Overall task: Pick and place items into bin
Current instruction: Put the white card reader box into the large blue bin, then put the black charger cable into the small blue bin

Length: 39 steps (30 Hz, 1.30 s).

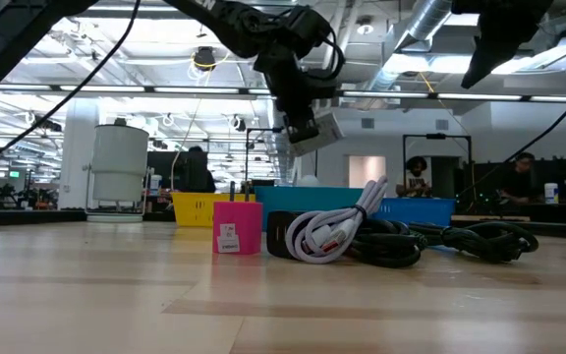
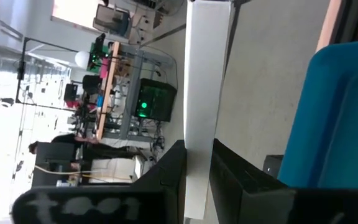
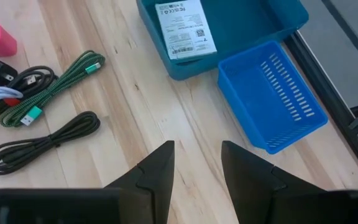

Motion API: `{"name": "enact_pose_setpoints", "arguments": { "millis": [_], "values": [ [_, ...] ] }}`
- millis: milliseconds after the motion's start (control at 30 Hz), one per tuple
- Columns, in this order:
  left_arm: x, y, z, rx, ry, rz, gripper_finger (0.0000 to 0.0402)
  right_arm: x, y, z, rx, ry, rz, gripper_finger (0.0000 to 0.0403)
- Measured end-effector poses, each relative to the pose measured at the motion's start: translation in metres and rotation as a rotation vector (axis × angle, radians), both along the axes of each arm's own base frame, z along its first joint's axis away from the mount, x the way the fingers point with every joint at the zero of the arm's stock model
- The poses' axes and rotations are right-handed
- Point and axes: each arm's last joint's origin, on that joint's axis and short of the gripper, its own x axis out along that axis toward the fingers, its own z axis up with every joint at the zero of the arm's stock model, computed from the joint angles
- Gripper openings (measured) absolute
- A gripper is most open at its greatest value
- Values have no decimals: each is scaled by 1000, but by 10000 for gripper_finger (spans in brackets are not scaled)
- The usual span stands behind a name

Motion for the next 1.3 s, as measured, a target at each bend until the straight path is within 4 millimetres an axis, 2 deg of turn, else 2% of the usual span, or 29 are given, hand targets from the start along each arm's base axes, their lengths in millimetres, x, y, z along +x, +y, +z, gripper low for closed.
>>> {"name": "enact_pose_setpoints", "arguments": {
  "millis": [267,667,1033,1300],
  "values": [
    [1,5,-9,-16,17,2,39,0,0,0,9,-4,-14,129],
    [16,11,-49,6,142,-24,60,0,0,0,13,-10,-20,129],
    [20,2,-53,-27,156,-90,109,0,0,0,12,-9,-20,129],
    [18,1,-53,22,229,-28,155,0,0,0,9,-8,-15,129]
  ]
}}
